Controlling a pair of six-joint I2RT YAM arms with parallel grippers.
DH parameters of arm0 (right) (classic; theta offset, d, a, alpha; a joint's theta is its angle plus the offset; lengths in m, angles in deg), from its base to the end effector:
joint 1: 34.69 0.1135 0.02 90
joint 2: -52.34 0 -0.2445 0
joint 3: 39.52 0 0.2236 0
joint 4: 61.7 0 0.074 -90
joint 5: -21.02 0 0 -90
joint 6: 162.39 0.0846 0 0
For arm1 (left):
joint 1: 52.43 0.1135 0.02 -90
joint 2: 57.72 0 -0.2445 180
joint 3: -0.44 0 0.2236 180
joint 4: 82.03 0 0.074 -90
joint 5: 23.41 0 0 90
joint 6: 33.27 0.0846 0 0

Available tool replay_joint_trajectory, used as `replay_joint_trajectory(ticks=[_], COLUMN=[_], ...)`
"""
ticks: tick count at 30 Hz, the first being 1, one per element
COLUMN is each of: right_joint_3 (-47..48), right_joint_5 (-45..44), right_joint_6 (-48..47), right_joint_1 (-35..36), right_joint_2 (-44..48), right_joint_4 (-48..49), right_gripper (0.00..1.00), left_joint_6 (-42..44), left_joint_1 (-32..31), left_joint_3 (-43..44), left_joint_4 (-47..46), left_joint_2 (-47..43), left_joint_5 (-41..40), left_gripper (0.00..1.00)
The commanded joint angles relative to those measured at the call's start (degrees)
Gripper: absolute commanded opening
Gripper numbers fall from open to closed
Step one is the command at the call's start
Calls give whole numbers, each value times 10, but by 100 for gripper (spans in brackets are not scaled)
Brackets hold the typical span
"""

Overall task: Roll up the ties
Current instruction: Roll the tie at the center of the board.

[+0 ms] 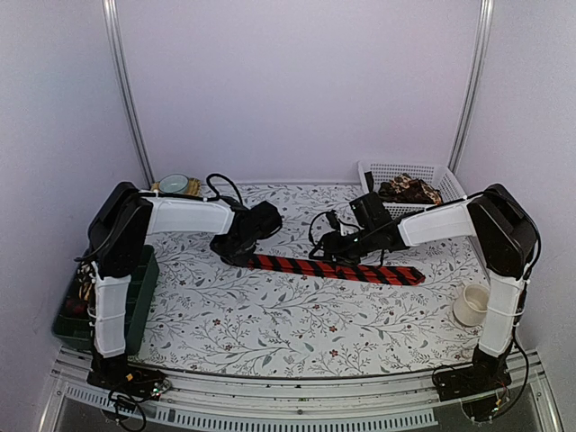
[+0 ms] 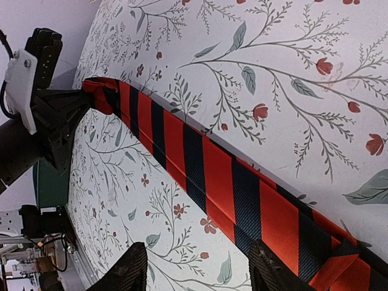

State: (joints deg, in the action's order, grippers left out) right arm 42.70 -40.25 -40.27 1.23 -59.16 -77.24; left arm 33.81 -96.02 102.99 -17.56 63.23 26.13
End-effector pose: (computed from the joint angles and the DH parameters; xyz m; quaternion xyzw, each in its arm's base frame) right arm 0.3080 0.2733 0.1272 -0.1249 0.8908 0.3981 0.1803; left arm 0.3095 -0.2189 0.1153 0.1469 0.9252 0.2566 0.2380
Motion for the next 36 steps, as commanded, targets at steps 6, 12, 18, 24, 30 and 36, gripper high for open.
replay_joint_trajectory(ticks=[6, 12, 18, 24, 30, 36], right_joint_3=[14, 29, 34, 33, 34, 29], right_joint_5=[-21, -23, -21, -8, -6, -5], right_joint_6=[7, 5, 1, 9, 9, 8], right_joint_1=[-8, -8, -8, -9, -9, -8], right_joint_2=[-9, -47, -82, -102, -105, -104], right_joint_4=[5, -5, -15, -12, -14, -14], right_gripper=[56, 56, 55, 54, 53, 53], left_joint_6=[-31, -35, -65, -68, -74, -96], left_joint_1=[-19, -20, -21, -21, -22, -23], left_joint_3=[31, 39, 53, 40, 39, 53], left_joint_4=[4, -4, 24, -4, -19, 2], left_joint_2=[18, 27, 41, 24, 15, 35], left_joint_5=[-29, -28, -53, -43, -45, -65], left_gripper=[0, 0, 0, 0, 0, 0])
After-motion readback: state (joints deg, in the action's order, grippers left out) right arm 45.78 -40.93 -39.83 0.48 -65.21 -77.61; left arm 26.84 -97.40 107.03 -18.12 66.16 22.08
